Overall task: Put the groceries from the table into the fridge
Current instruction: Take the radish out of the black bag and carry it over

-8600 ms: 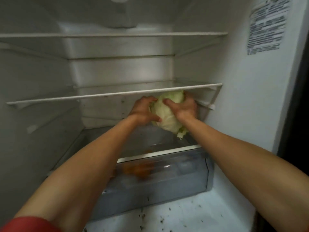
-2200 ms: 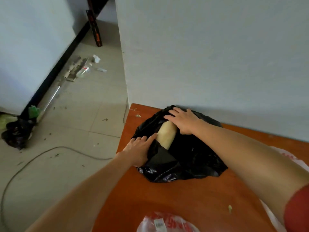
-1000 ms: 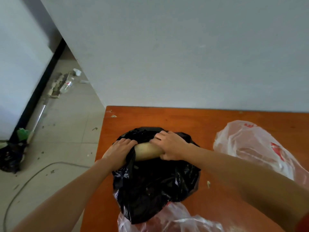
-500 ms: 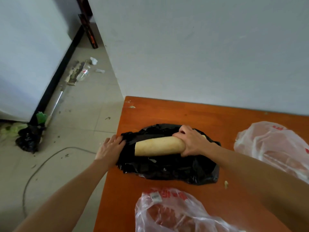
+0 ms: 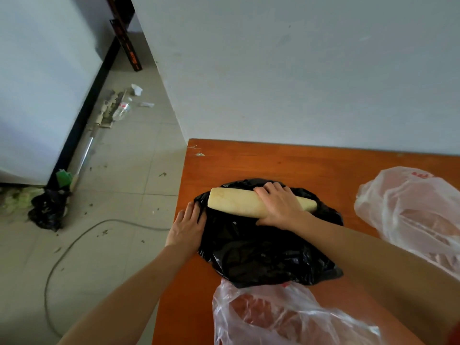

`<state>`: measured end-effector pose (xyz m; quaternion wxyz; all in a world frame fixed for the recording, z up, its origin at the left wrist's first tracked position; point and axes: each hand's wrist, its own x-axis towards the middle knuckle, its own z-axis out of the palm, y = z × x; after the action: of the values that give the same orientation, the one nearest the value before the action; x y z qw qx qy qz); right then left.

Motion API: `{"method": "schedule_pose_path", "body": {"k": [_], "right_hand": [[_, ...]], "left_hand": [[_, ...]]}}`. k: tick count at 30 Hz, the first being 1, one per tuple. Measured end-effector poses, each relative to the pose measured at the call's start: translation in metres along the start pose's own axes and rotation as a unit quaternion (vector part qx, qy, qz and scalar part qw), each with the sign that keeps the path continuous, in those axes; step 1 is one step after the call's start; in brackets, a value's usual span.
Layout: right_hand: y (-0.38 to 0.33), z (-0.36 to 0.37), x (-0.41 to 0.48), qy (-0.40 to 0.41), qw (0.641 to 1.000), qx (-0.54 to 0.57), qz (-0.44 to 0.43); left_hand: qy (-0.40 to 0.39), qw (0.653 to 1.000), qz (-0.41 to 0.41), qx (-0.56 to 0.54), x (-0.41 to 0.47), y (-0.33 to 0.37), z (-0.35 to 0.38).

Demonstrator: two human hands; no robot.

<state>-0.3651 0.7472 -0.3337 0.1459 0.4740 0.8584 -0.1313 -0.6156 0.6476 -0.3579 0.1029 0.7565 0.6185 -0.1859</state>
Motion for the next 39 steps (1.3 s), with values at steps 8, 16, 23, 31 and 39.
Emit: {"method": "schedule_pose_path", "body": {"k": [8, 16, 23, 31, 39], "right_hand": [[0.001, -0.044, -0.021, 0.019, 0.993, 0.117, 0.015], [0.002, -0.149, -0.065, 0.209, 0.945, 0.243, 0.063], [0.027, -0.207, -0.145, 0.323, 0.935, 0.105, 0.101], [0.081, -0.171, -0.344, 0.346, 0.908, -0.041, 0.234], [0.129, -0.090, -0.583, 0.300, 0.853, -0.053, 0.423]], "left_hand": [[-0.079, 0.995, 0.015, 0.064, 0.008, 0.005, -0.034], [-0.116, 0.987, 0.091, 0.060, 0.004, 0.017, -0.123], [0.053, 0.983, 0.130, 0.121, -0.030, 0.079, -0.218], [0.151, 0.955, 0.206, 0.152, -0.095, 0.221, -0.262], [0.219, 0.895, 0.356, 0.155, -0.148, 0.421, -0.273]]}}
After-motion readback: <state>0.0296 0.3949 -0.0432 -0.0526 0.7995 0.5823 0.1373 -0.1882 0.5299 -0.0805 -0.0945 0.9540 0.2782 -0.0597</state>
